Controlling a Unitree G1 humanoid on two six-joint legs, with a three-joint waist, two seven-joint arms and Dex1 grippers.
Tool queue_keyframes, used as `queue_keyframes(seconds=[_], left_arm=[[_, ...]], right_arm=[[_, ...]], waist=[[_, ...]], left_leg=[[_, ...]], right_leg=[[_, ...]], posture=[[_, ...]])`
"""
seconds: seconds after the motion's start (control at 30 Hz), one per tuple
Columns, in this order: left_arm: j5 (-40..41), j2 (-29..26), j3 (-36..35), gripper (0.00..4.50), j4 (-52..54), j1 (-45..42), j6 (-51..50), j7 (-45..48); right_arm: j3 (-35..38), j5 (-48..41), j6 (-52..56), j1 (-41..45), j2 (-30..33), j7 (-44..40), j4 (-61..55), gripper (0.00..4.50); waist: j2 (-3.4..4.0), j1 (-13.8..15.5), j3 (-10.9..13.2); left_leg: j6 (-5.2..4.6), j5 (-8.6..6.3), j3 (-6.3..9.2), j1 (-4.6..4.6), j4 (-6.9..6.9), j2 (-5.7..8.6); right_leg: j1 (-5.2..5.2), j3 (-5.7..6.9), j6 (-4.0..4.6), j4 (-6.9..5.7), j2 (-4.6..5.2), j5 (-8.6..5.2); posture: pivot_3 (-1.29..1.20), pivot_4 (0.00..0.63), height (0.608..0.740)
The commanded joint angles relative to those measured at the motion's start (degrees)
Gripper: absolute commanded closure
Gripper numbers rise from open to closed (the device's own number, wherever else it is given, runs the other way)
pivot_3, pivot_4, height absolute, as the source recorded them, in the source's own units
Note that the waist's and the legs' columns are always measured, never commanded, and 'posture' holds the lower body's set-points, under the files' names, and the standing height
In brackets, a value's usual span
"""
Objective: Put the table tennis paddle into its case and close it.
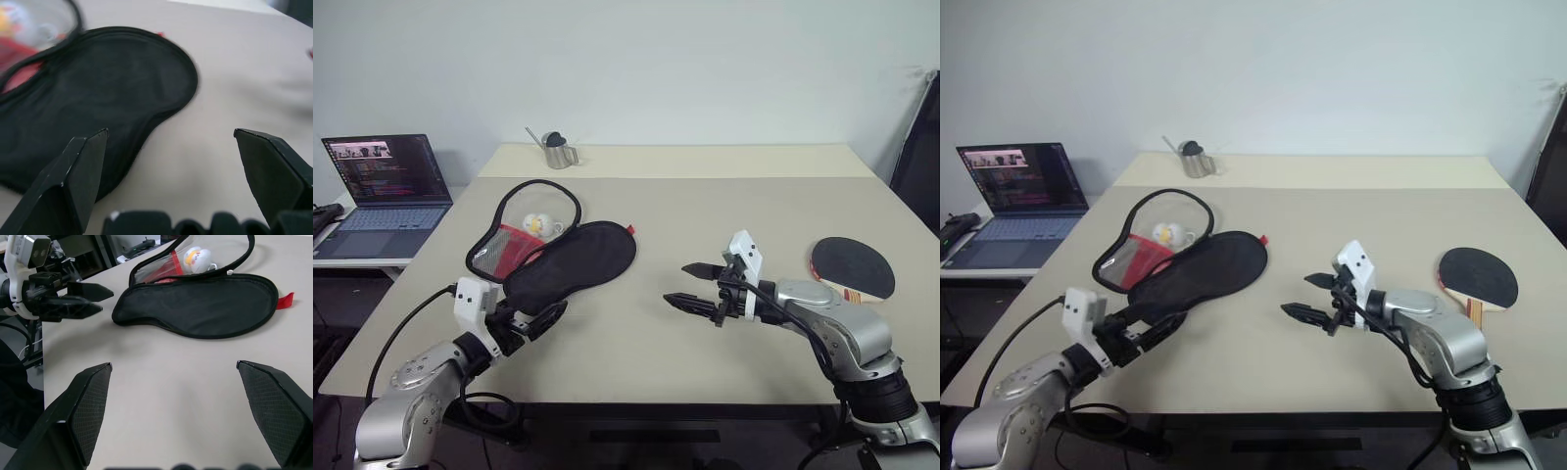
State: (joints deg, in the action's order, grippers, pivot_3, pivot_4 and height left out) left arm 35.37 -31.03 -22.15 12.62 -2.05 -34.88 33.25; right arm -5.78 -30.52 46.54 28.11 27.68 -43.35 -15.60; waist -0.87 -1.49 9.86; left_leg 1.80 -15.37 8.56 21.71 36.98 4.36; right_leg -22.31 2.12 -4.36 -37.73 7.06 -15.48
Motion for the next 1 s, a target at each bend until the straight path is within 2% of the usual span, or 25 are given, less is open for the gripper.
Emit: queue_keyframes(seconds=[0.03,0.33,0.63,0.97,1.0], left_arm=[[0.9,0.3,-5.2,0.00,-2.3,-2.1,-0.4,-5.1],[1.3,-0.3,-5.9,0.00,-8.3,-5.7,-4.1,-9.3],[-1.9,1.5,-3.8,0.00,-21.3,-17.1,-6.8,-16.3],[0.3,3.7,-5.0,0.00,-23.3,-19.9,-13.5,-19.0],[0.1,3.7,-5.0,0.18,-23.4,-20.0,-14.1,-19.4]], right_arm=[[0.6,-0.2,-1.3,0.6,0.3,-0.7,-0.8,0.02],[0.0,0.3,-2.2,1.2,0.2,-1.8,0.5,0.02],[-0.4,0.6,-3.0,1.9,0.3,-3.0,2.0,0.02],[0.2,0.4,-2.6,1.1,0.5,-2.6,1.2,0.02],[0.3,0.3,-2.6,1.0,0.6,-2.6,1.2,0.00]], waist=[[0.00,0.0,0.0],[-0.01,0.0,0.0],[-0.02,-0.1,0.0],[-0.04,-0.1,0.0],[-0.04,-0.1,0.0]], left_leg=[[0.00,0.00,-0.01,0.00,0.00,0.00],[0.06,0.01,-0.02,0.00,0.00,0.02],[0.18,0.07,-0.02,0.01,0.02,0.04],[0.27,0.07,-0.01,0.02,0.03,0.04],[0.28,0.07,-0.02,0.01,0.03,0.04]], right_leg=[[0.00,-0.01,0.00,0.00,0.00,0.00],[0.00,-0.01,0.00,0.02,0.00,0.00],[0.00,0.00,-0.01,0.01,0.00,0.01],[-0.02,-0.02,-0.01,0.01,0.01,0.00],[-0.02,-0.02,-0.01,0.01,0.01,0.00]], posture=[[0.00,0.150,0.740],[0.00,0.150,0.740],[0.00,0.150,0.740],[0.00,0.150,0.740],[0.00,0.150,0.740]])
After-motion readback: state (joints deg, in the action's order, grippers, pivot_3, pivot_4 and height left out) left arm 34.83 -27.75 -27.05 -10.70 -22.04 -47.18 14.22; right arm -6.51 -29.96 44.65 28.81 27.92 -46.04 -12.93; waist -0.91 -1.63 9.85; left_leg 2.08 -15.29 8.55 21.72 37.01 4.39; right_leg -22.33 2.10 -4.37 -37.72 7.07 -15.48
